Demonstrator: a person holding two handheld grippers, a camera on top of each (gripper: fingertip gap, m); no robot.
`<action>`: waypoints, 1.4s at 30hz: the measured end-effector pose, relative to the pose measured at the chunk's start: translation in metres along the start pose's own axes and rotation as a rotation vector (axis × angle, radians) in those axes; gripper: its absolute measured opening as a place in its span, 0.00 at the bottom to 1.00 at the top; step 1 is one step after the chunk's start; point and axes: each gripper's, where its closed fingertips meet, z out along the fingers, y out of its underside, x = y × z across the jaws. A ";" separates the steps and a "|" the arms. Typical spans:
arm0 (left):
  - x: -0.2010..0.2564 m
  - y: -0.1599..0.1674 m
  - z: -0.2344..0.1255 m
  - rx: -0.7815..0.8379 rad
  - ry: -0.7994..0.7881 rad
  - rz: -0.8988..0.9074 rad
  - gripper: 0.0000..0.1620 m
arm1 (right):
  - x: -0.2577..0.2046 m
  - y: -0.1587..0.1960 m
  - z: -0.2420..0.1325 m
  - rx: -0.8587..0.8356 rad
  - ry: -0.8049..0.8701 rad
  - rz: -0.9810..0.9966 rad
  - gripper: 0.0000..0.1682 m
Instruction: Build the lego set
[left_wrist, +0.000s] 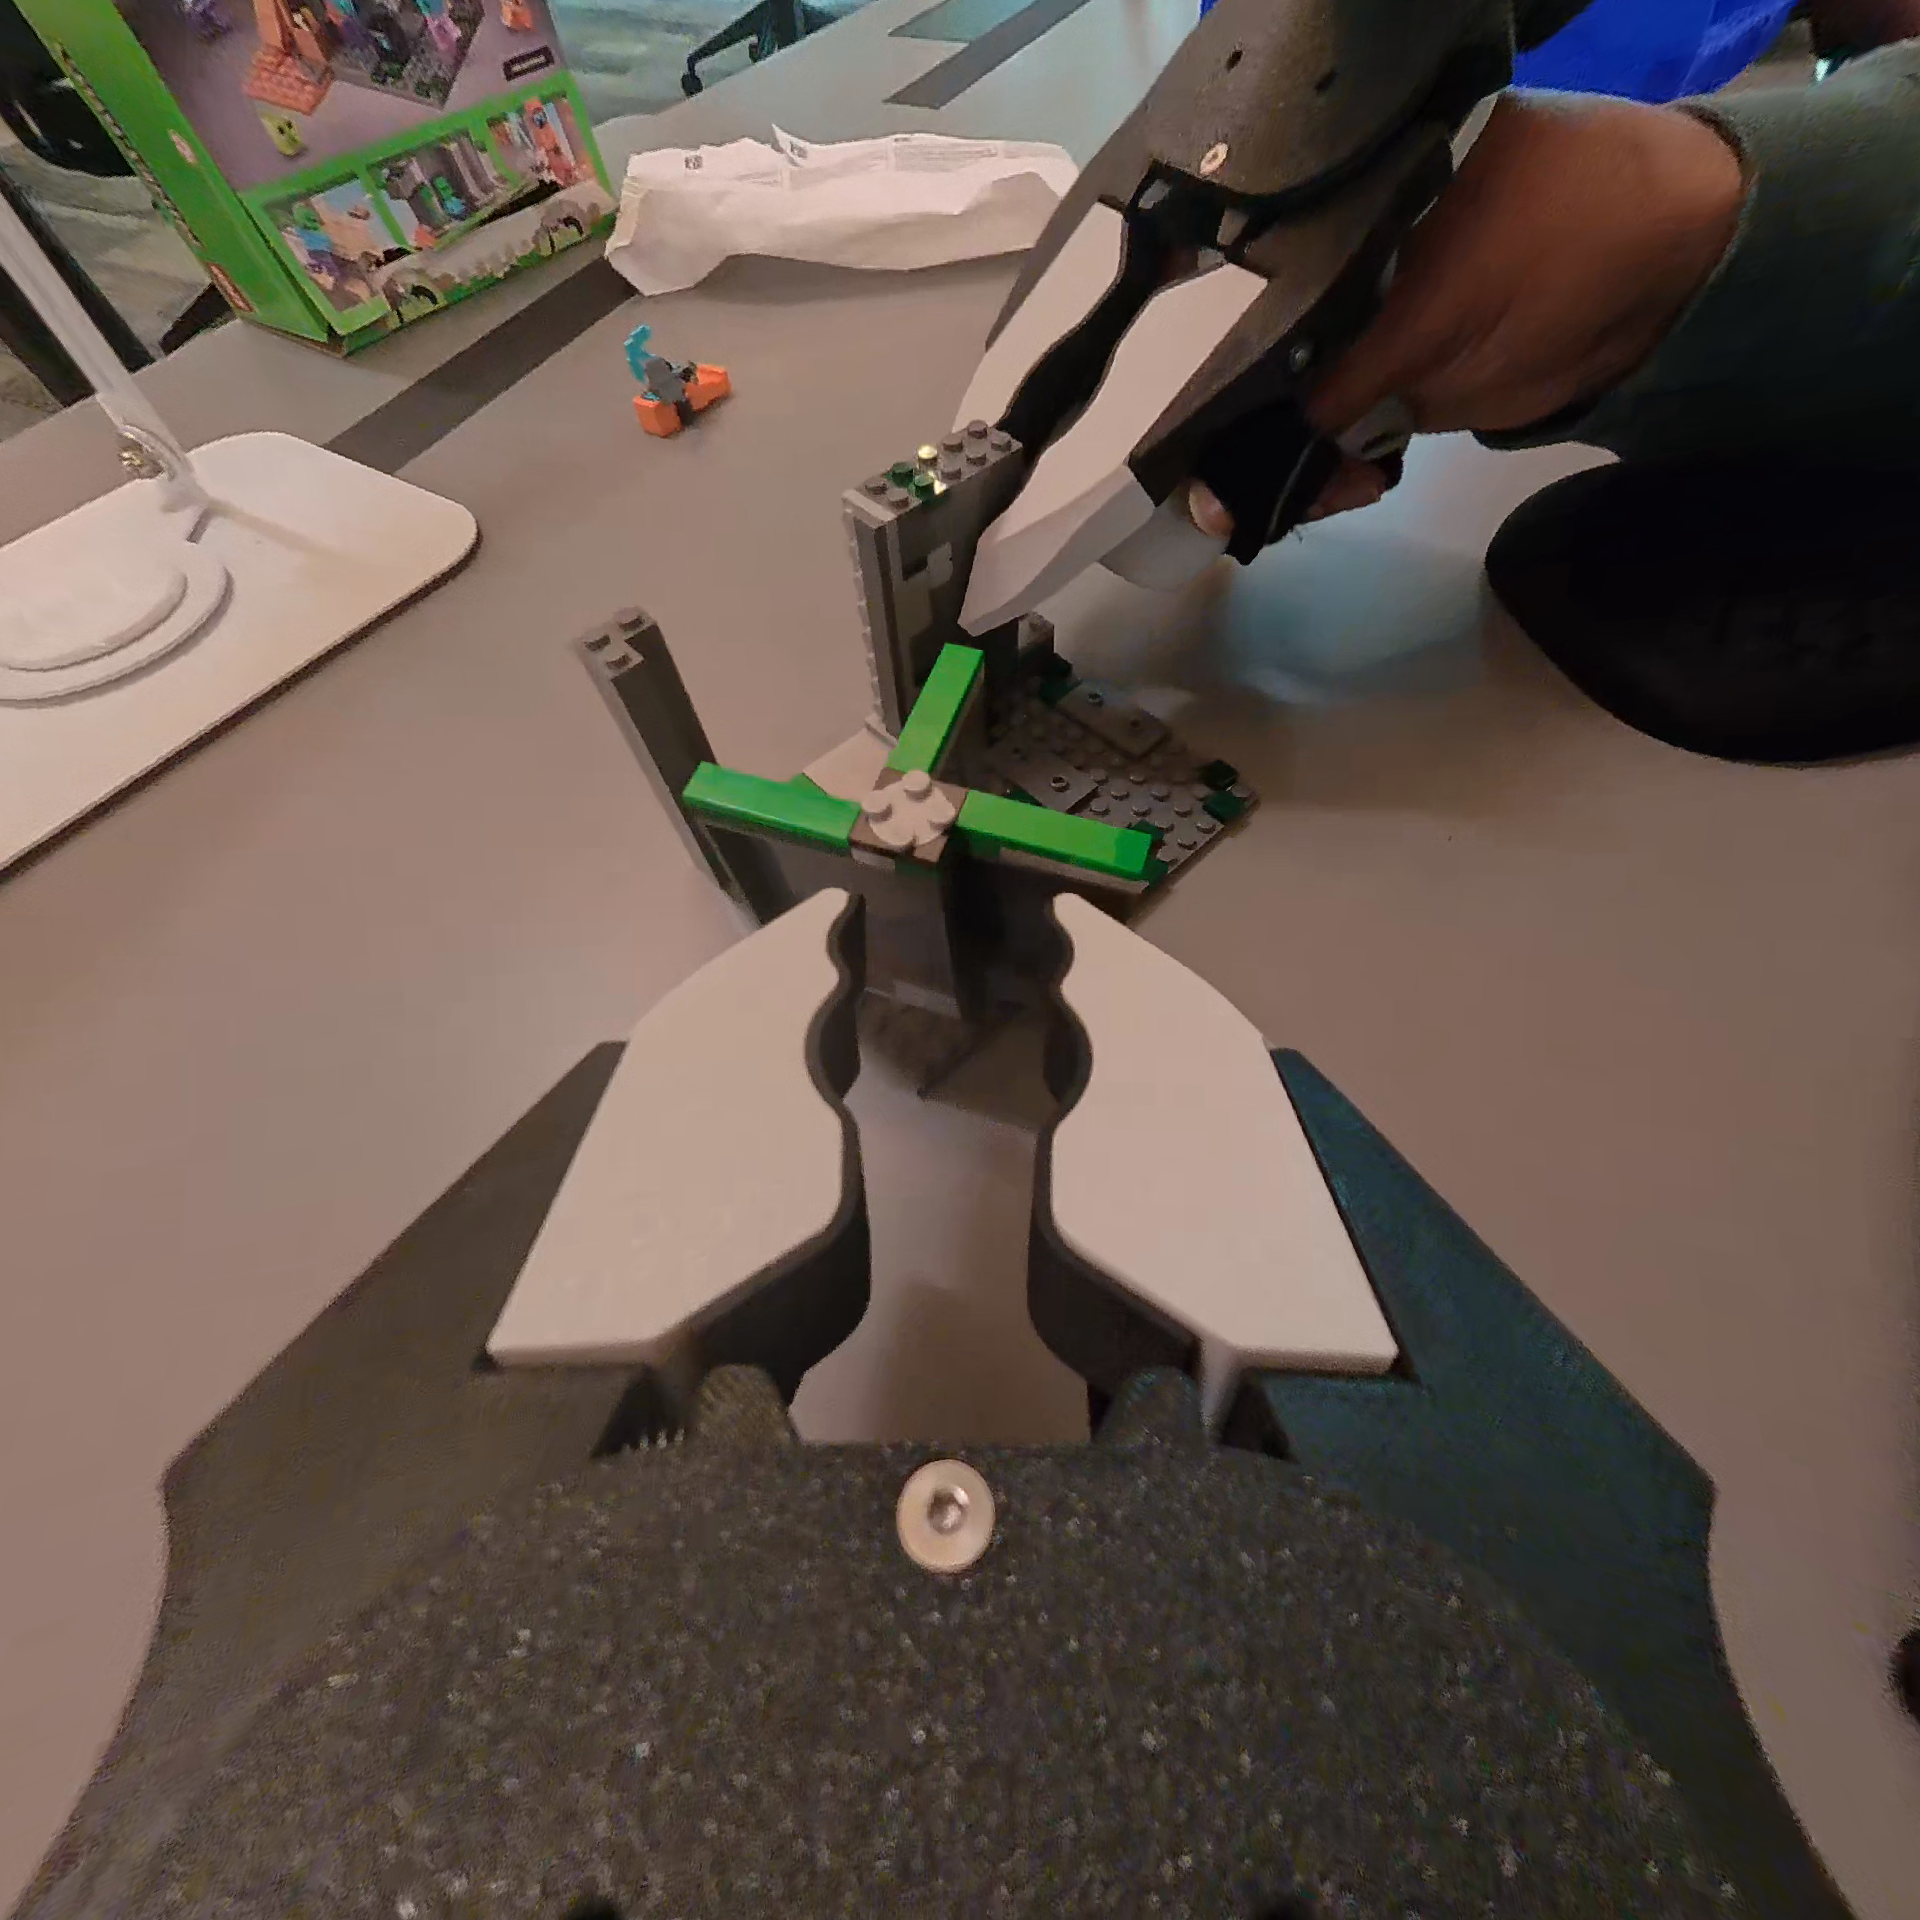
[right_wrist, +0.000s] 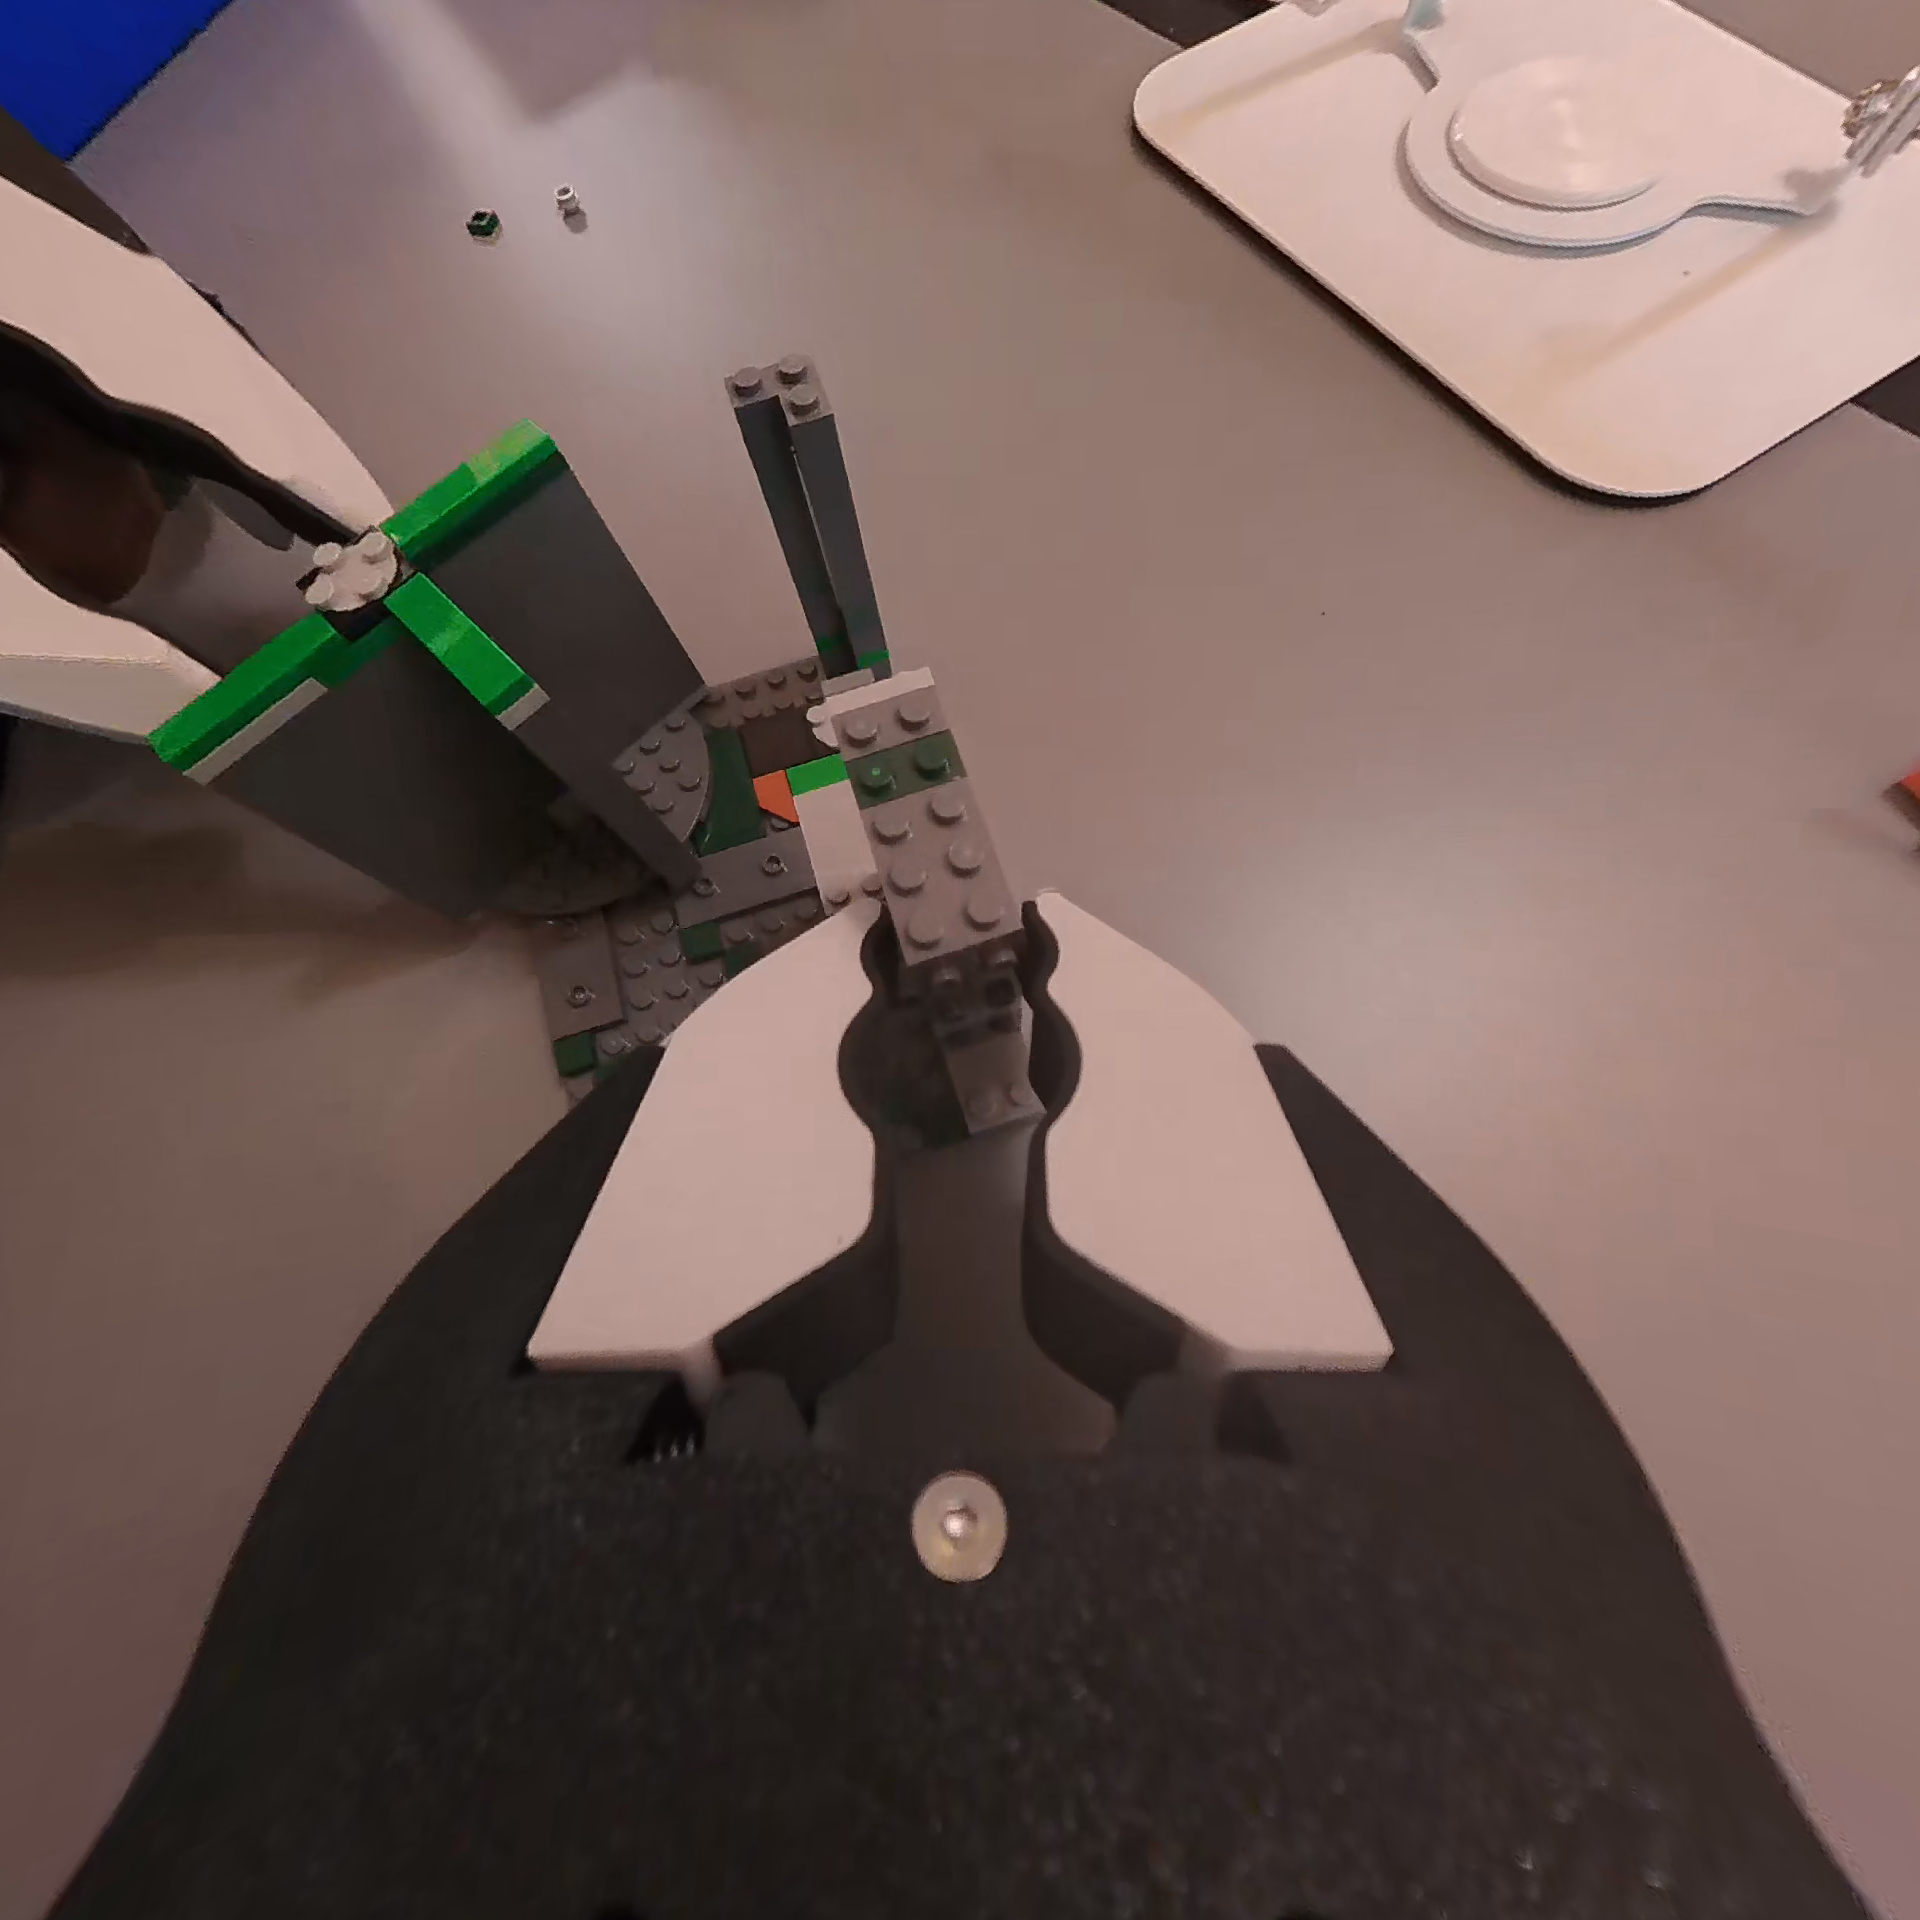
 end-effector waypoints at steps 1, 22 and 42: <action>0.001 -0.001 -0.001 0.011 0.005 -0.005 0.19 | 0.000 0.000 0.000 0.003 0.002 0.008 0.13; -0.009 0.000 0.011 0.018 -0.170 0.000 0.22 | 0.002 -0.001 0.001 0.078 0.123 0.120 0.13; -0.034 0.009 0.000 0.006 -0.242 -0.072 0.06 | -0.019 0.007 -0.007 0.115 0.167 0.168 0.12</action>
